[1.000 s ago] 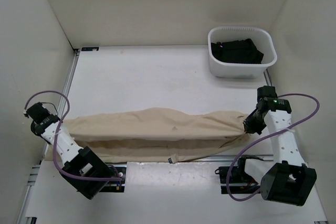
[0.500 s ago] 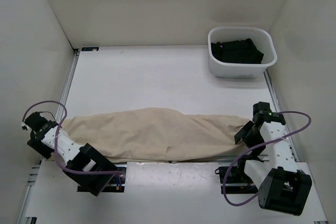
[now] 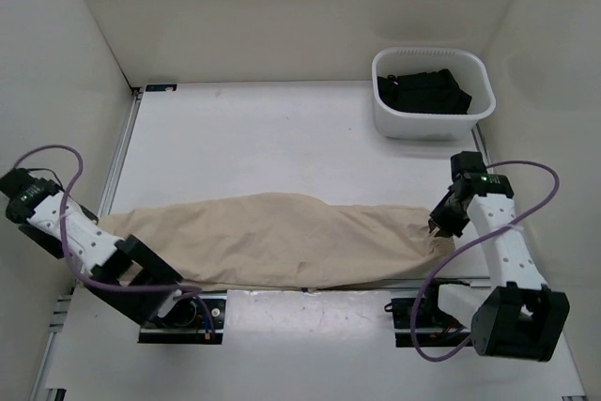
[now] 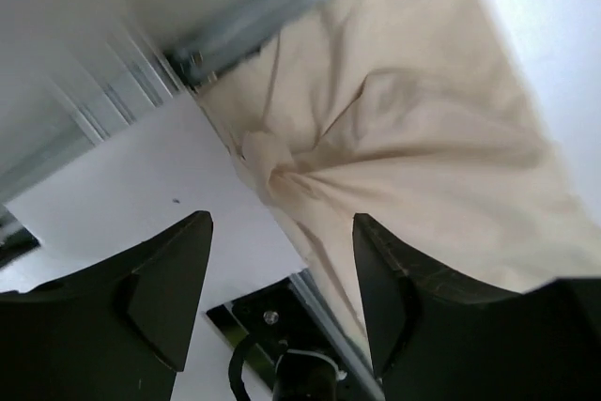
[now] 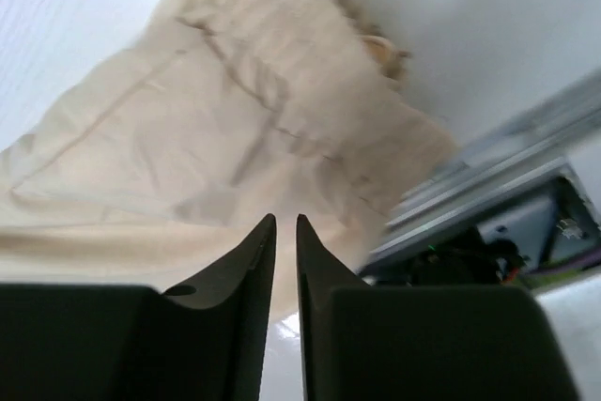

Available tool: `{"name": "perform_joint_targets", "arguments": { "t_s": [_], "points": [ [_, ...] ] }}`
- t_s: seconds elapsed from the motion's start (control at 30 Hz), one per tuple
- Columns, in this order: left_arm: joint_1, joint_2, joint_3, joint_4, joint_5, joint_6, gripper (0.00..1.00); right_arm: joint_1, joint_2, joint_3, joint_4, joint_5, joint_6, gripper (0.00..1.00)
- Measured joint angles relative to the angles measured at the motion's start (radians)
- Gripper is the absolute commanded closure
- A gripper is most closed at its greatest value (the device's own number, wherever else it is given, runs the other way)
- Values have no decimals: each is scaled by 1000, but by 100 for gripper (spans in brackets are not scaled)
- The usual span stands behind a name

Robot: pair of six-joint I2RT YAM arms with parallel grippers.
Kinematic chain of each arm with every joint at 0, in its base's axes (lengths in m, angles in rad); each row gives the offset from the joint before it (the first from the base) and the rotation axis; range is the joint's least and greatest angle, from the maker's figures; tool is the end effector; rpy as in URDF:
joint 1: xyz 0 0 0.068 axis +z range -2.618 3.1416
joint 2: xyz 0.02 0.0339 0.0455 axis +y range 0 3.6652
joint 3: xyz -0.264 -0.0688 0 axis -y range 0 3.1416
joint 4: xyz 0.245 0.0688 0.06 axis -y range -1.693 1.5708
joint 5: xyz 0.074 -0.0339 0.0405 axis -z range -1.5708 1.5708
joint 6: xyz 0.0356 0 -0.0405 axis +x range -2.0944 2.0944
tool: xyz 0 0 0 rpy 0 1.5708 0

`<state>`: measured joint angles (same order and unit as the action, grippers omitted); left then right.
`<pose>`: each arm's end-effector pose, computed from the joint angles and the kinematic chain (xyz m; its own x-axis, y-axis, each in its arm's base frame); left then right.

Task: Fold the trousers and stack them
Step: Fold the trousers

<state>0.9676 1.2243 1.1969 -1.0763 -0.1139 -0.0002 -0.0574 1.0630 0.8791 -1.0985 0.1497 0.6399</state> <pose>0.1250 0.1885 0.3174 -0.5063 -0.7354 -0.4503 -0.8473 0.5213 0.1014 0.1739 -0.0153 0.2537 -0.7086 0.6321 -0.3135 0.6510 0.7571 0.0551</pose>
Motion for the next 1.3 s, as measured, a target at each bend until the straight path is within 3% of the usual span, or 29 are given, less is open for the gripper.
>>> {"name": "perform_joint_targets", "arguments": {
  "t_s": [0.2,0.37,0.5,0.67,0.8,0.93,1.1,1.3],
  "points": [
    [-96,91,-359,127,-95,0,28,74,156,-53,124,-39,33,98],
    [-373,-96,-577,141,-132,1,28,-17,251,-112,167,-17,50,100],
    [-658,-241,-632,50,-126,1,27,-154,288,-116,201,13,40,100],
    [-835,-262,-548,-132,-76,1,22,-207,388,-80,207,61,2,100],
    [-856,-294,-285,-208,-7,2,13,-259,421,-26,209,120,-36,100],
    [-845,-304,-87,-128,-44,0,20,-275,425,32,204,181,-64,100],
    [-729,-185,-159,-6,-142,0,28,-275,436,121,195,259,-95,100],
    [-502,77,-196,109,-163,0,47,-274,437,137,197,273,-128,100]
  ]
}}
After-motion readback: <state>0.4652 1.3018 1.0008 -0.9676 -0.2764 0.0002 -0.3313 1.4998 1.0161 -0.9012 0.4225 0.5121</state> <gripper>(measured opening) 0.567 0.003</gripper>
